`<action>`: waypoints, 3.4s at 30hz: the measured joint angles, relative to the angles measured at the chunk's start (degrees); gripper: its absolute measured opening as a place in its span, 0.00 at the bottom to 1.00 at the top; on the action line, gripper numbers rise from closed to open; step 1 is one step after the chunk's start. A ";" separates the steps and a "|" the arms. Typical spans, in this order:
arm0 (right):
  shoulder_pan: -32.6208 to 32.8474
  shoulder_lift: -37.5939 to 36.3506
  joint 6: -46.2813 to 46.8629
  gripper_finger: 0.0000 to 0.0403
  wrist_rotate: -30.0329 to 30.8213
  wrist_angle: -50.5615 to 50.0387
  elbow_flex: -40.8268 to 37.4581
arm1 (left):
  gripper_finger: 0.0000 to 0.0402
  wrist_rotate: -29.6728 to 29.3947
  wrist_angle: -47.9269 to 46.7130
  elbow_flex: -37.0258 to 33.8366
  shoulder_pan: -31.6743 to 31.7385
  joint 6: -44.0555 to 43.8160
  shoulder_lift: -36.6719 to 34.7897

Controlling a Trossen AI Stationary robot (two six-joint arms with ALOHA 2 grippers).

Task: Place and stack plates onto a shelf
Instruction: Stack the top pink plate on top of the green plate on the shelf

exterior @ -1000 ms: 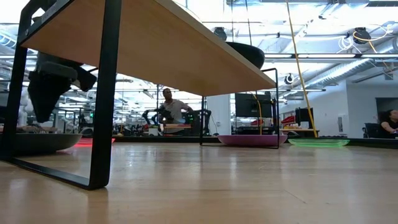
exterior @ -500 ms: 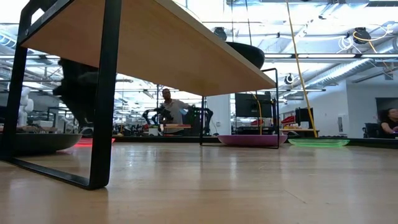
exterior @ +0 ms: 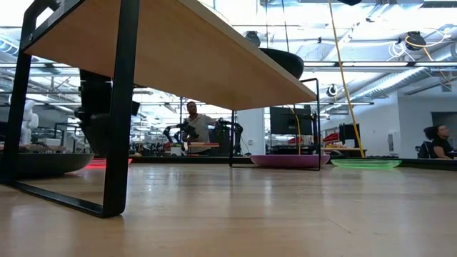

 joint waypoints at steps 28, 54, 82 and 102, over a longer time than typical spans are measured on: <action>-0.75 0.00 0.04 0.00 -0.11 -1.18 0.00 | 0.53 -8.90 3.77 0.00 0.03 -0.26 4.45; -0.74 0.00 -0.17 0.00 -0.07 -1.29 0.00 | 0.31 -8.39 3.95 0.29 -0.21 3.71 10.74; -0.74 0.00 -0.63 0.00 0.00 -1.66 0.00 | 0.01 -8.02 -9.05 10.00 -6.62 3.41 11.24; -0.74 0.00 -1.92 0.00 0.31 -2.11 0.00 | 0.01 -10.19 -44.22 45.98 -15.92 0.96 11.09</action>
